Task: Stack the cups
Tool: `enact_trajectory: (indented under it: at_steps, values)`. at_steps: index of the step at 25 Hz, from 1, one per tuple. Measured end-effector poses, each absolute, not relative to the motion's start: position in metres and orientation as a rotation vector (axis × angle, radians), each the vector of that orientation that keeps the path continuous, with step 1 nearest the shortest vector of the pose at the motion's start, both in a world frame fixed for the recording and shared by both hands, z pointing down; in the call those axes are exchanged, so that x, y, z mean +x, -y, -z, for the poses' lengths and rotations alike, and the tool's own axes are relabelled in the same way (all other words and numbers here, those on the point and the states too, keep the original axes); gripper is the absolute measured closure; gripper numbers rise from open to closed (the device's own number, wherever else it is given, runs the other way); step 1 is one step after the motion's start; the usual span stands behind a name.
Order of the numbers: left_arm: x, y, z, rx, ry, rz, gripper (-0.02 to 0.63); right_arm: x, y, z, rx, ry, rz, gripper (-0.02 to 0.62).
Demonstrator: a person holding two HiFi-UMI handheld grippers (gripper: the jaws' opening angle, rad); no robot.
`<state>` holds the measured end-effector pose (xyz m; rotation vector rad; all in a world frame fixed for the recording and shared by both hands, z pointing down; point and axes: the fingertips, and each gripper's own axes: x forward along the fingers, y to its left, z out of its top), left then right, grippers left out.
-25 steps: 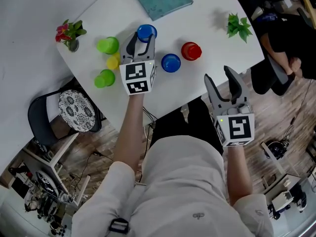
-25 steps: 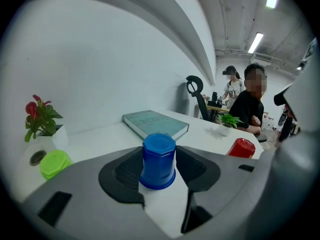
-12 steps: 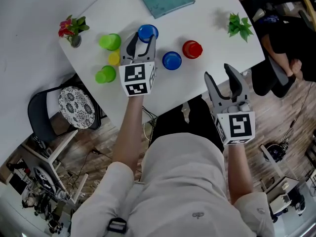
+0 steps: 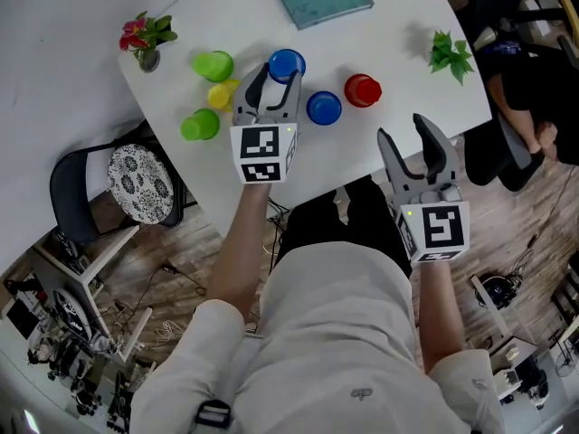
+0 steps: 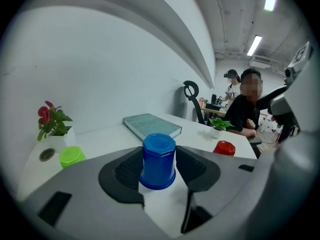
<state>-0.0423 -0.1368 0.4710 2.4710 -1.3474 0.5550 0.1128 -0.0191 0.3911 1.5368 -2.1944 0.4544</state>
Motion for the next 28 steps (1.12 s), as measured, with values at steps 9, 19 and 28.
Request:
enact_trajectory:
  at_steps: [9, 19, 28]
  values:
    - [-0.05, 0.12, -0.473, 2.436, 1.365, -0.554, 0.396, 0.106, 0.021, -0.391, 1.492, 2.221, -0.446, 0.353]
    - [-0.055, 0.107, -0.474, 2.432, 1.381, -0.579, 0.396, 0.1, 0.019, -0.395, 1.449, 2.235, -0.448, 0.353]
    - [-0.062, 0.095, -0.478, 2.416, 1.382, -0.58, 0.396, 0.093, 0.02, -0.399, 1.422, 2.247, -0.449, 0.354]
